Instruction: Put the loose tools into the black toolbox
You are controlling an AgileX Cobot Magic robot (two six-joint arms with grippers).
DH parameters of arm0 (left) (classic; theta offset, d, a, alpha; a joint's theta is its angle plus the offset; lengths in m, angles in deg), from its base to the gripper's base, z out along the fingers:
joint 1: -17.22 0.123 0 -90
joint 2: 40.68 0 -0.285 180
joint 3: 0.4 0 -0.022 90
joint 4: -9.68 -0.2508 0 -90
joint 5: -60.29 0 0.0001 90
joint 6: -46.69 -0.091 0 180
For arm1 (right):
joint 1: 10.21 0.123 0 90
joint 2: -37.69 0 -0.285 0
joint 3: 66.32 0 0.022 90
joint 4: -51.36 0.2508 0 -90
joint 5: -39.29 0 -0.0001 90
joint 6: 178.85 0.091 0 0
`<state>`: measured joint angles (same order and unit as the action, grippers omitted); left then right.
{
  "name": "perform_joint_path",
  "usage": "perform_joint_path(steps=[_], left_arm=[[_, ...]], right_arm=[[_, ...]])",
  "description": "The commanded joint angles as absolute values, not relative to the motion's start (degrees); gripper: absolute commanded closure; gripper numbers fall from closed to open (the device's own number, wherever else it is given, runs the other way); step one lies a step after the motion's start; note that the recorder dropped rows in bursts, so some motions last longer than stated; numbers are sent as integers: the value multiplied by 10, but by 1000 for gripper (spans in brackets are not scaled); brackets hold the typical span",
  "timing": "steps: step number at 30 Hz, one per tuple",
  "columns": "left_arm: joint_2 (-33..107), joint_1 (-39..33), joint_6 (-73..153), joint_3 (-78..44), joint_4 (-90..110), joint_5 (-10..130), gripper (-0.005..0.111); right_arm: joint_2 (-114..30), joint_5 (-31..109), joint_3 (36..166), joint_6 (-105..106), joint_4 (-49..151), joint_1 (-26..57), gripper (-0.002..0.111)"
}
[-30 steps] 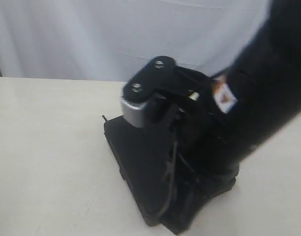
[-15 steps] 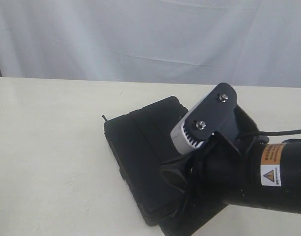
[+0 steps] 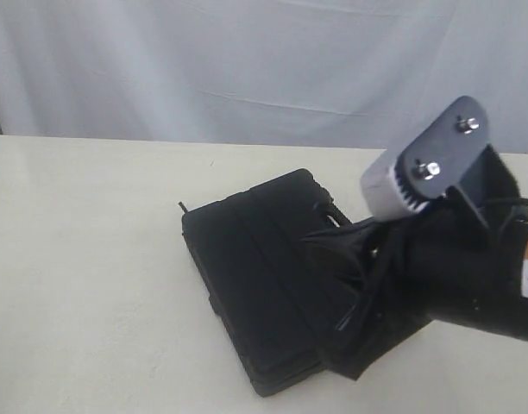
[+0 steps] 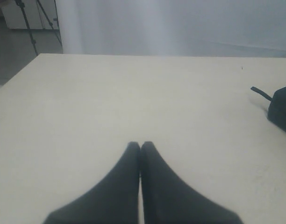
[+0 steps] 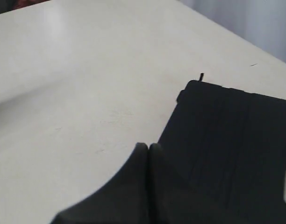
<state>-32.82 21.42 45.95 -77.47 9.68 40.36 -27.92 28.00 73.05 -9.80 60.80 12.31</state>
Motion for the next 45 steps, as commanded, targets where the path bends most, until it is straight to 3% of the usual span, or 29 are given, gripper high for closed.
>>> perform_joint_path(steps=[1,14,24,34,45], left_arm=[[-329,211,463,-776,97,407,107],[-329,211,463,-776,97,407,107],[-329,211,463,-776,97,407,107],[-329,211,463,-776,97,407,107],[-329,211,463,-776,97,407,107]], right_arm=[[-239,285,710,-107,605,69,109],[-76,283,587,-107,645,-134,109],[-43,329,510,-107,641,-147,109],[129,408,372,-57,508,-153,109],[224,351,365,-57,508,-305,109]])
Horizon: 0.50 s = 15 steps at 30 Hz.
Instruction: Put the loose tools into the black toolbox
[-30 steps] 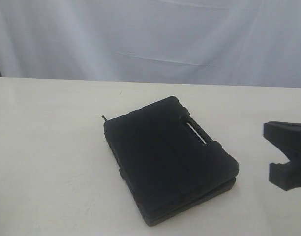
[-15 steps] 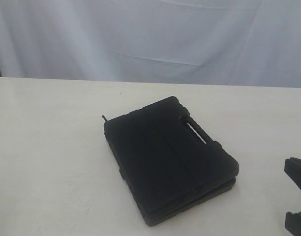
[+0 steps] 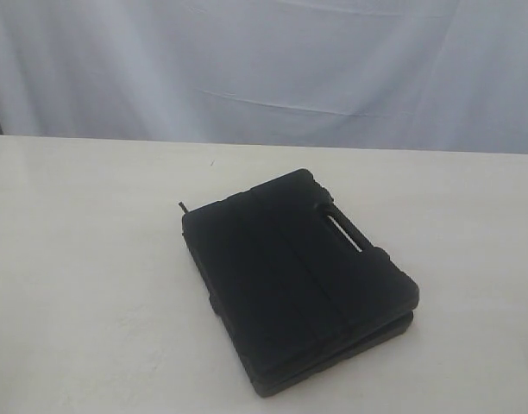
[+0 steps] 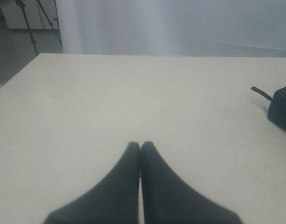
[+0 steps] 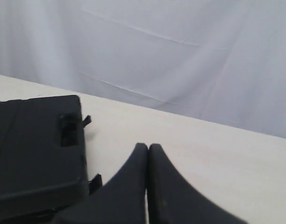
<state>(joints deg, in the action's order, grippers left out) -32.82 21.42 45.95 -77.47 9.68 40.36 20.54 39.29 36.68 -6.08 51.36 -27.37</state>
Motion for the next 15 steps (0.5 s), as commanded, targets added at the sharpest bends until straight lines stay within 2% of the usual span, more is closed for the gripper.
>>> perform_joint_path(steps=[1,9,15], left_arm=[[-329,211,463,-776,97,407,107],[-329,211,463,-776,97,407,107],[-329,211,463,-776,97,407,107]], right_arm=[[227,339,365,-57,508,-308,109],[230,235,365,-57,514,-309,109],[230,234,365,-58,514,-306,109]])
